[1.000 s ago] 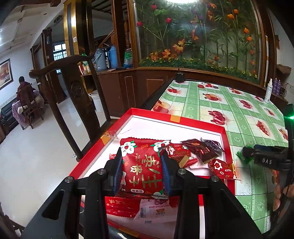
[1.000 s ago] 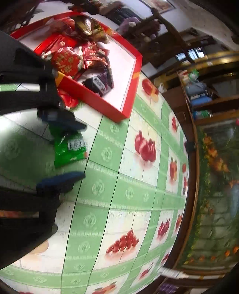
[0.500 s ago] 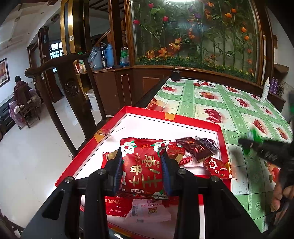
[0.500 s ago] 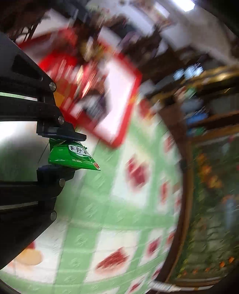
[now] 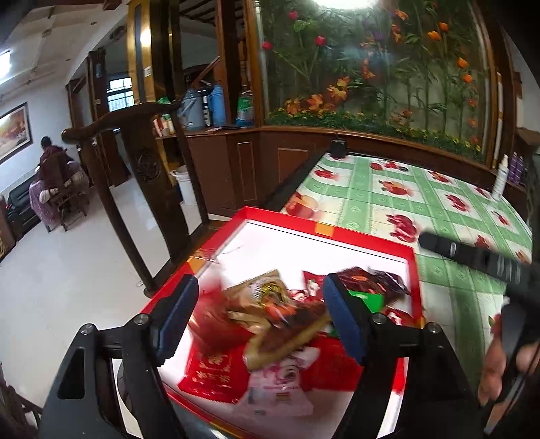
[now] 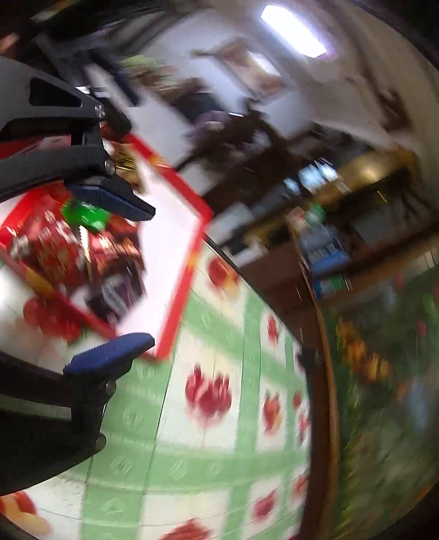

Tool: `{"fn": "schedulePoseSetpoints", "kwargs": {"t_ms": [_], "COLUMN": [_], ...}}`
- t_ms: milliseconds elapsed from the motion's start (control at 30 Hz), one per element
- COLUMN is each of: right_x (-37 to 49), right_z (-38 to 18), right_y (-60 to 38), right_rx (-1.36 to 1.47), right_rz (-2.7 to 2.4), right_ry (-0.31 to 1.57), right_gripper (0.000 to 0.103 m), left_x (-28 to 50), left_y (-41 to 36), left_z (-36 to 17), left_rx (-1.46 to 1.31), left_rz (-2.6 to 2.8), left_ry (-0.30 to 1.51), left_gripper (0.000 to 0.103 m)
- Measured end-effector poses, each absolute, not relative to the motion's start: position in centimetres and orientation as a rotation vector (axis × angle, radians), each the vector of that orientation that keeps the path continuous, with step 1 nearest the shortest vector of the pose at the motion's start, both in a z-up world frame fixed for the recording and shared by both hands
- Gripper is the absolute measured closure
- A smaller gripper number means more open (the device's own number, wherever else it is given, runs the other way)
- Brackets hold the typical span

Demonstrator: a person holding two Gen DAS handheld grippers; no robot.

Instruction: Organize snacks

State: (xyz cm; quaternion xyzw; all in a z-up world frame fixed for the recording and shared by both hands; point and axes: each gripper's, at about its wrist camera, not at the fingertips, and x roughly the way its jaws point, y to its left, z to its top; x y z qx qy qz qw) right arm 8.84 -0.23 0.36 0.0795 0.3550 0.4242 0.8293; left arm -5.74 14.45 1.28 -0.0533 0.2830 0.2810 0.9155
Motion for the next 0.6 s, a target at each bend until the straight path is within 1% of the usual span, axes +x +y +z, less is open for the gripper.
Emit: {"fn": "schedulePoseSetpoints", "kwargs": {"t_ms": [67, 167, 233, 267, 467, 600], "right_x": [10.1, 10.1, 9.9, 9.5, 6.7, 4.9], "right_z": [-0.1, 0.0, 0.3, 0.4, 0.9, 1.1], "right_y": [-1.8, -2.5, -2.5, -2.7, -4.7, -6.0], "right_rx": [0.235, 0.231, 0.217, 0.206, 0.214, 0.228], "right_rz": [0.854, 0.815, 0.803, 0.794, 0.783, 0.802], "right_ry": [0.785, 0.780, 0.761, 0.745, 0.694, 0.671], "right_gripper": [0.027, 0.027, 0.027, 0.027, 0.027, 0.025], "left_x": [-5.9, -6.4, -7.1, -7.7, -10.3, -11.9], "left_y": [13.6, 12.7, 12.5, 12.4, 11.9, 11.3], "left_z": [1.6, 2.2, 2.9, 3.2, 4.7, 5.4], "left_rx": [-0.084, -0.066, -0.067, -0.070, -0.060, -0.056], "left_rz": [0.572, 0.568, 0.574, 0.586, 0.611, 0.611], "left_ry": [0.581, 0.572, 0.557, 0.545, 0.499, 0.473], "left_gripper": [0.027, 0.027, 0.023, 0.019, 0.018, 0.018]}}
